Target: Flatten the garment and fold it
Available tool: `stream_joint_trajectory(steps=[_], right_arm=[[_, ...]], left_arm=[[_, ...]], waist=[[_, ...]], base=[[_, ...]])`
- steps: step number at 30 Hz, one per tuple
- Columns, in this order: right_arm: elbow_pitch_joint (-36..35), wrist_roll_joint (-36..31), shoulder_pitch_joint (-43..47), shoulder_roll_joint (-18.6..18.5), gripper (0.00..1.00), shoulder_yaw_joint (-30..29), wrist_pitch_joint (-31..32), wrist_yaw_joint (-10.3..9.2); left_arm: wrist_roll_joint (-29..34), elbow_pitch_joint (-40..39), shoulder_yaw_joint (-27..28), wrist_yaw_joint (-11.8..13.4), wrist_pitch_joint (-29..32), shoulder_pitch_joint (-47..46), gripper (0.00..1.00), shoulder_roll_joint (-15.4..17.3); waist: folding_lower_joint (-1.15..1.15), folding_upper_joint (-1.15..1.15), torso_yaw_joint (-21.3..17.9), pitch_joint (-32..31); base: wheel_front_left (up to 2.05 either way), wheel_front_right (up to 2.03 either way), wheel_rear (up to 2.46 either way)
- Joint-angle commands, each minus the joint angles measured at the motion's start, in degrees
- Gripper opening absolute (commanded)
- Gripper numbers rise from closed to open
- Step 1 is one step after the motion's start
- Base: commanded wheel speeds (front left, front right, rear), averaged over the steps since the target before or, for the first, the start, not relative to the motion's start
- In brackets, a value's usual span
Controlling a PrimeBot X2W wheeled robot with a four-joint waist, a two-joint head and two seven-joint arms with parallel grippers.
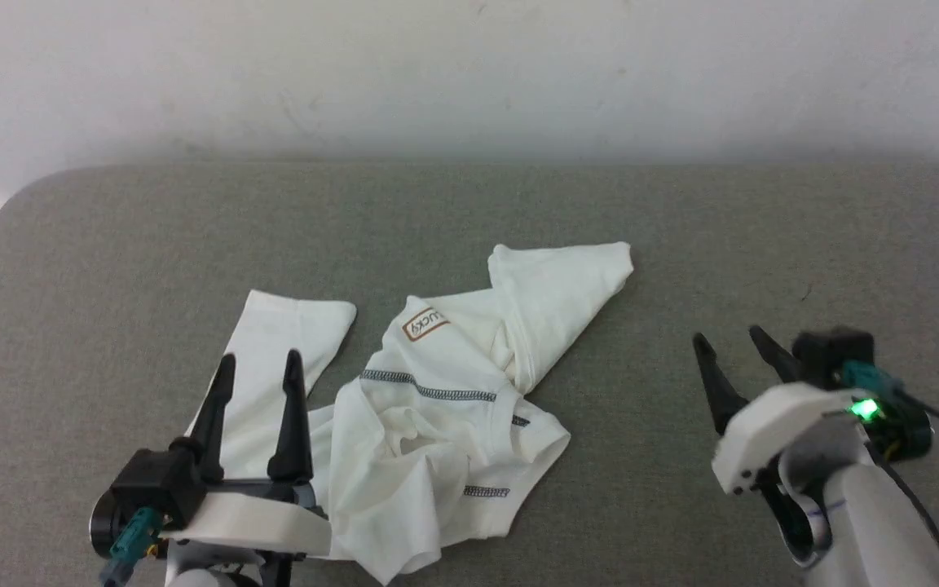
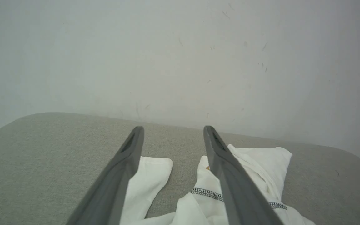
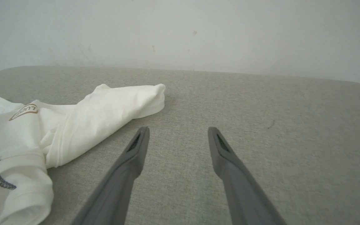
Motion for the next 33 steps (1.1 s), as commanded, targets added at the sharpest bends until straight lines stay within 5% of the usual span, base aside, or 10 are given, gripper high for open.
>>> stream_joint_trajectory(steps=[1,11,19,22,23,28,33], right_arm=[[3.26,0.41,-4.54,0.18,1.00,1.55,1.27,-0.05],[21.52,9.28,-28.35,-3.50,1.00,18.90,16.91,-0.05],[30.93,17.87,-34.73,-5.68,1.00,30.40,30.09,-0.05],[32.63,21.68,-34.36,-6.35,0.15,33.93,33.60,-0.05],[32.63,22.99,-34.22,-6.68,0.00,34.59,33.81,-0.05],[28.60,25.72,-33.85,-9.61,0.00,36.18,23.96,-0.05],[23.26,24.84,-29.88,-13.75,0.00,31.12,10.00,-0.05]], left_arm=[[0.97,-0.22,0.18,-0.92,-0.27,-2.17,1.00,-0.89],[4.22,0.84,1.84,-4.42,-0.28,-7.34,1.00,-5.55],[5.10,2.40,3.12,-6.18,-0.28,-8.53,1.00,-7.03],[5.34,3.04,3.59,-6.51,-0.28,-8.45,1.00,-7.32],[5.44,3.16,3.77,-6.56,-0.28,-8.35,1.00,-7.38],[5.87,3.66,5.05,-6.71,-0.28,-7.30,1.00,-7.54],[6.69,3.76,6.81,-6.62,-0.28,-5.35,1.00,-7.59]], waist=[[-0.01,-0.01,3.42,4.71],[-0.01,-0.01,8.17,11.58],[-0.01,-0.01,9.19,12.30],[-0.01,-0.01,9.18,11.60],[-0.01,-0.01,9.10,11.37],[-0.01,-0.01,7.74,9.16],[-0.01,-0.01,5.28,6.20]], base=[[0.00,0.00,0.00],[0.00,0.00,0.00],[0.00,0.00,0.00],[0.00,0.00,0.00],[0.00,0.00,0.00],[0.00,0.00,0.00],[0.00,0.00,0.00]])
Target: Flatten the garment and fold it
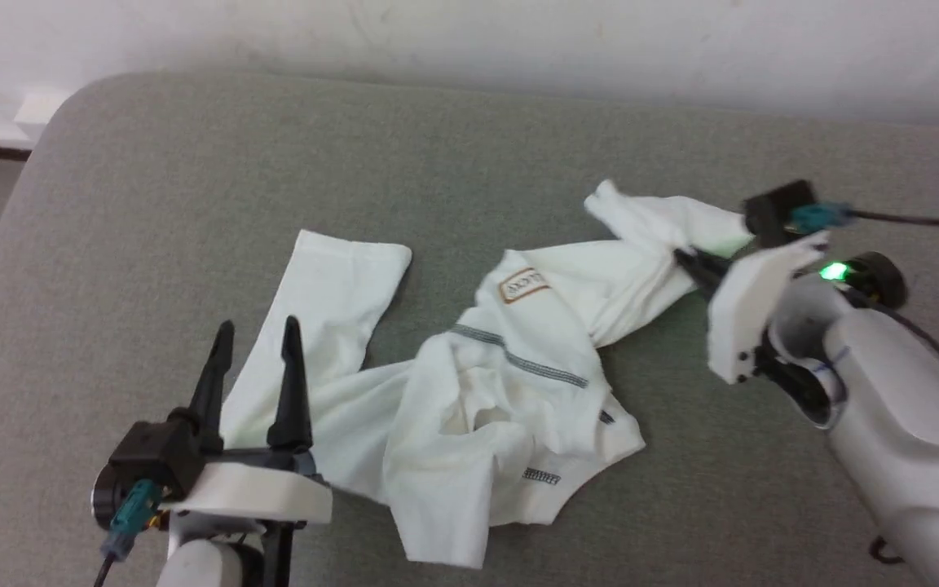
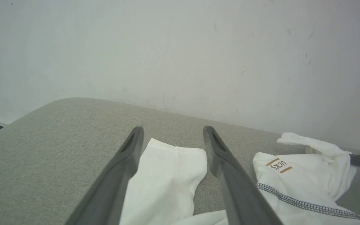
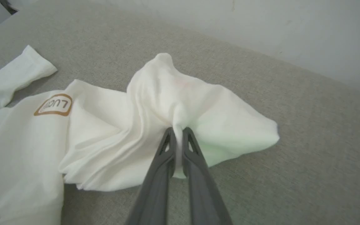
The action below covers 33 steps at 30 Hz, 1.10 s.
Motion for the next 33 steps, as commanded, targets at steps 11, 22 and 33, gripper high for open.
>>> stream_joint_trajectory(steps=[11,22,33], right_arm=[[-15.48,-13.64,28.46,0.00,0.00,-33.23,-9.38,-0.08],[-34.42,-23.27,41.67,12.13,1.00,-42.72,-11.79,-0.08],[-44.43,-27.16,47.17,13.45,1.00,-35.07,-16.34,-0.08]], left_arm=[[1.65,0.19,3.67,-0.31,-0.26,5.49,1.00,-0.01],[1.91,2.72,3.88,-0.82,-0.26,6.34,1.00,0.43],[2.11,3.55,0.29,-1.89,6.83,7.31,1.00,0.93]], waist=[[0.00,0.00,-9.23,-5.19],[0.00,0.00,-11.06,-6.70],[0.00,0.00,-10.68,-9.11]], base=[[0.00,0.00,0.00],[0.00,0.00,0.00],[0.00,0.00,0.00]])
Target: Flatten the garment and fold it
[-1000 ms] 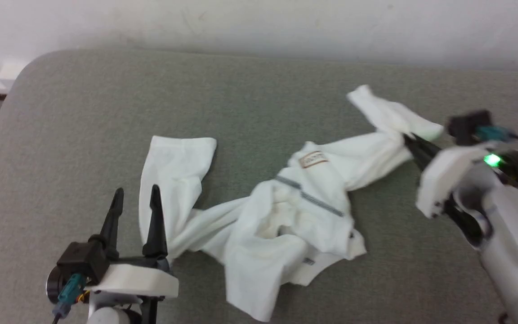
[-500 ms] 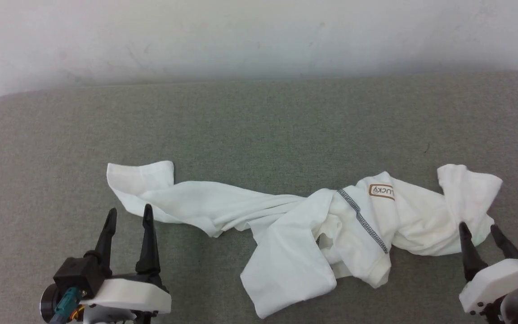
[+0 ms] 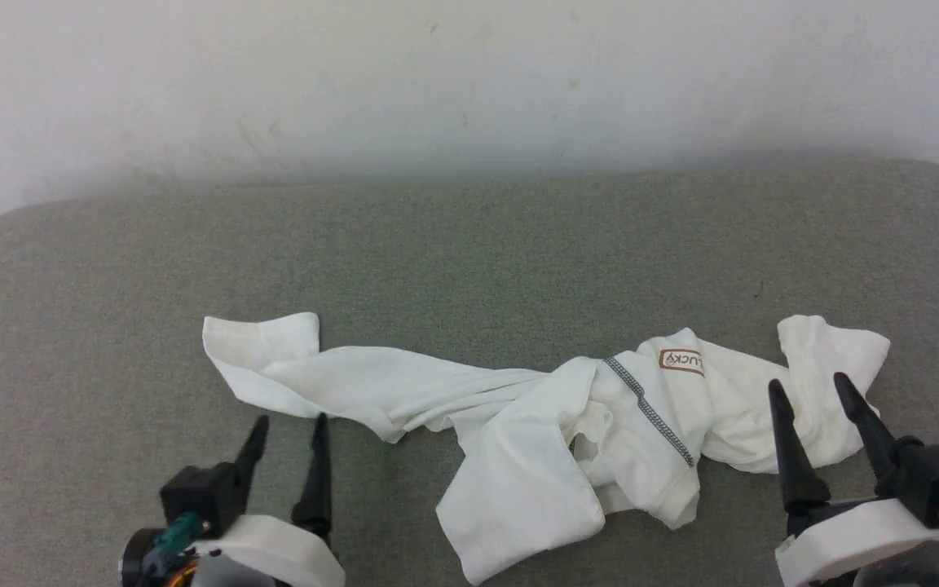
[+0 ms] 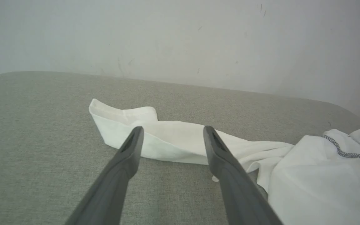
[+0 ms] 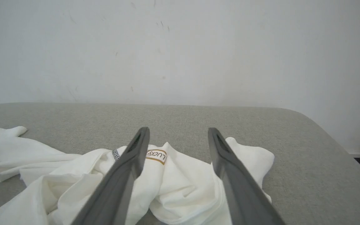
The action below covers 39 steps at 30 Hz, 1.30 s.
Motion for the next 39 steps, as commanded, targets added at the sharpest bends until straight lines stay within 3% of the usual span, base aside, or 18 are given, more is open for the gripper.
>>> stream_joint_trajectory(steps=[1,11,21,22,24,25,27,33,39], right_arm=[[-1.14,-0.46,1.35,0.25,1.00,0.95,0.18,-0.05],[-4.71,-1.10,2.59,0.34,1.00,5.77,2.11,-0.05],[-4.10,-0.79,0.76,0.35,1.00,5.86,2.07,-0.05],[-3.98,-0.74,0.63,0.35,1.00,5.72,1.94,-0.05],[-3.80,-0.45,0.42,0.35,1.00,5.43,1.75,-0.05],[-3.77,-0.28,0.34,0.35,1.00,5.29,1.68,-0.05],[-3.69,-0.26,0.21,0.35,1.00,5.01,1.60,-0.05],[-3.21,0.27,0.17,0.35,1.00,4.41,1.43,-0.05],[-2.85,0.74,1.06,0.35,1.00,3.25,1.59,-0.05]], left_arm=[[0.70,-0.25,-1.58,-0.87,2.28,0.33,1.00,0.10],[-0.95,-1.67,-18.60,-5.11,25.86,-1.72,1.00,0.46],[-4.12,0.27,-32.18,-5.55,40.54,-4.43,1.00,7.88],[-4.21,0.75,-32.79,-5.55,41.26,-4.82,0.95,8.52],[-4.25,1.99,-33.43,-5.56,42.09,-5.52,0.64,9.46],[-4.28,2.63,-33.68,-5.56,42.31,-5.87,0.46,9.79],[-4.50,4.01,-33.97,-5.56,42.58,-6.44,0.00,10.13],[-6.63,5.19,-31.61,-5.36,38.87,-8.22,0.00,10.14],[-6.37,-4.70,-28.02,-3.76,32.44,-10.34,0.00,11.20]], waist=[[0.00,0.01,0.01,-0.27],[0.00,0.01,-1.59,0.16],[0.00,0.01,-3.54,2.95],[0.00,0.01,-3.61,3.09],[0.00,0.01,-3.68,3.32],[0.00,0.01,-3.66,3.38],[0.00,0.01,-3.49,3.39],[0.00,0.01,-2.60,2.29],[0.00,0.01,-1.30,1.12]], base=[[0.00,0.00,0.00],[0.00,0.00,0.00],[0.00,0.00,0.00],[0.00,0.00,0.00],[0.00,0.00,0.00],[0.00,0.00,0.00],[0.00,0.00,0.00],[0.00,0.00,0.00],[0.00,0.00,0.00]])
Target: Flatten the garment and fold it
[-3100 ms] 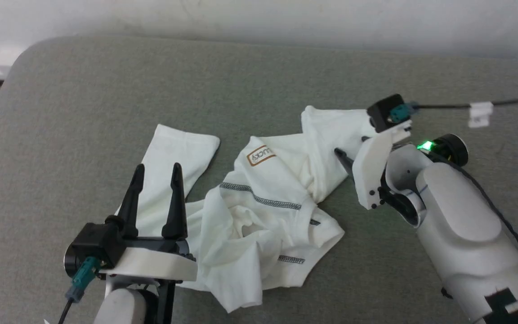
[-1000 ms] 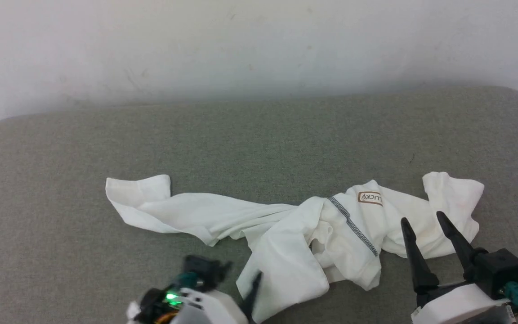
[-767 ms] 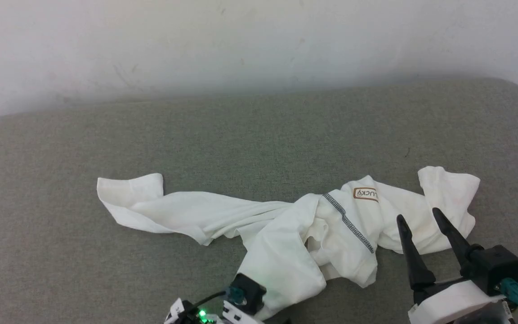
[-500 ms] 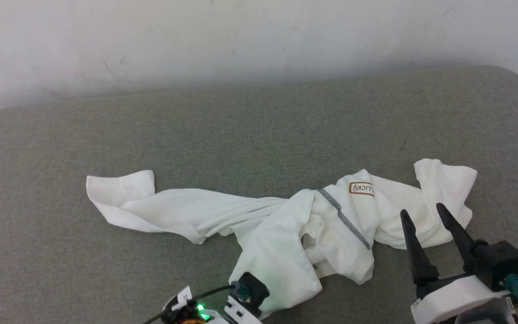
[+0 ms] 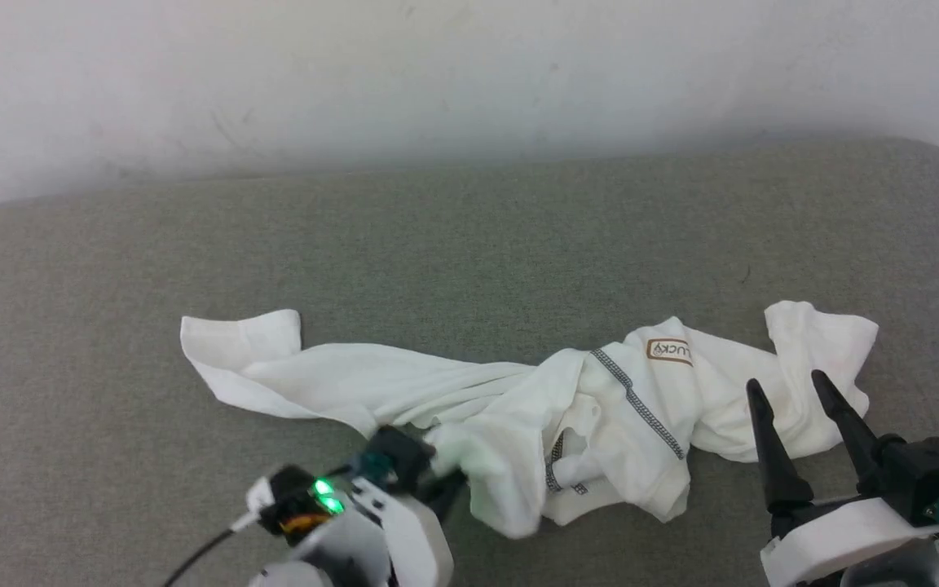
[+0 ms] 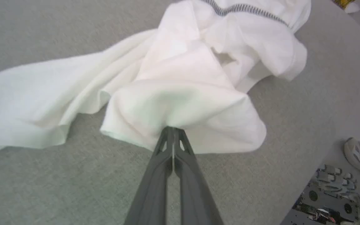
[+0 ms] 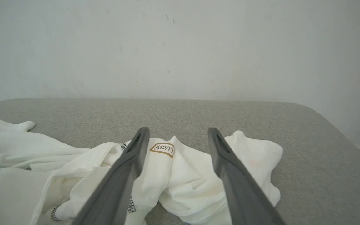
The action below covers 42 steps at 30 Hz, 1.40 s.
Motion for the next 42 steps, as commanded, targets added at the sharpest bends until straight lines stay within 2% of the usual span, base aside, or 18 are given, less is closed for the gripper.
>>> stream_joint_trajectory(steps=[1,3,4,7,10,13,17,21,25,26,27,28,32,36,42], right_arm=[[0.12,0.26,0.00,0.16,1.00,-0.32,-0.17,-0.05],[0.08,0.48,0.04,0.16,1.00,-0.55,-0.11,-0.05],[0.08,0.48,0.04,0.16,1.00,-0.55,-0.11,-0.05],[-0.02,1.07,-0.14,0.16,1.00,-0.58,0.08,-0.05],[-0.18,1.12,-0.64,0.16,1.00,-0.56,0.17,-0.05],[-0.13,1.26,-1.20,0.16,1.00,-0.51,0.43,-0.05],[-0.21,1.13,-1.89,0.16,1.00,-0.61,0.59,-0.05],[0.06,1.11,-2.48,0.16,1.00,-0.48,0.59,-0.05],[0.44,1.27,-2.52,0.16,1.00,-0.74,0.39,-0.05],[0.59,1.29,-2.55,0.16,1.00,-0.72,0.35,-0.05],[0.77,1.33,-2.62,0.16,1.00,-0.64,0.34,-0.05],[0.95,1.34,-2.70,0.16,1.00,-0.51,0.30,-0.05],[1.45,1.31,-2.48,0.16,1.00,-0.38,0.31,-0.05],[1.77,1.46,-1.90,0.16,1.00,-0.73,0.45,-0.05],[1.90,1.51,-0.91,0.16,1.00,-0.43,0.85,-0.05]], left_arm=[[0.50,-3.54,2.37,1.51,-2.03,-1.85,0.00,0.93],[0.63,-7.06,5.48,3.24,-4.13,-2.81,0.00,1.96],[0.63,-7.06,5.48,3.24,-4.13,-2.81,0.00,1.96],[0.08,-9.62,11.77,6.31,-7.37,-4.68,0.00,3.64],[-1.47,-8.59,19.15,9.34,-10.52,-6.95,0.00,5.42],[-2.95,-5.03,25.71,11.76,-13.27,-8.83,0.00,7.39],[-5.07,2.28,32.04,13.39,-16.27,-10.57,0.00,9.60],[-7.02,11.54,35.32,14.70,-16.01,-9.71,0.00,10.45],[-8.46,16.49,36.56,14.86,-18.59,-8.67,0.00,9.11],[-8.82,17.38,36.79,14.69,-19.57,-8.42,0.19,8.67],[-9.02,18.05,36.94,14.46,-20.68,-8.19,0.82,8.35],[-9.13,18.49,37.07,14.18,-22.12,-7.94,1.00,8.00],[-8.77,17.81,37.01,13.27,-28.70,-6.02,1.00,6.33],[-6.46,13.49,35.39,13.96,-34.05,-2.76,1.00,4.39],[-2.73,4.63,31.26,14.99,-36.96,2.84,1.00,1.84]], waist=[[0.00,0.01,0.73,-0.60],[0.00,0.01,1.06,-0.59],[0.00,0.01,1.06,-0.59],[0.00,0.01,1.23,-0.22],[0.00,0.01,1.08,0.78],[0.00,0.01,0.50,1.97],[0.00,0.01,-0.21,3.84],[0.00,0.01,-0.89,5.27],[0.00,0.01,-0.73,5.94],[0.00,0.01,-0.65,5.94],[0.00,0.01,-0.56,5.85],[0.00,0.01,-0.47,5.62],[0.00,0.01,0.13,4.04],[0.00,0.01,0.95,2.21],[0.00,0.01,1.62,0.16]], base=[[0.00,0.00,0.00],[0.00,0.00,0.00],[0.00,0.00,0.00],[0.00,0.00,0.00],[0.00,0.00,0.00],[0.00,0.00,0.00],[0.00,0.00,0.00],[0.00,0.00,0.00],[0.00,0.00,0.00],[0.00,0.00,0.00],[0.00,0.00,0.00],[0.00,0.00,0.00],[0.00,0.00,0.00],[0.00,0.00,0.00],[0.00,0.00,0.00]])
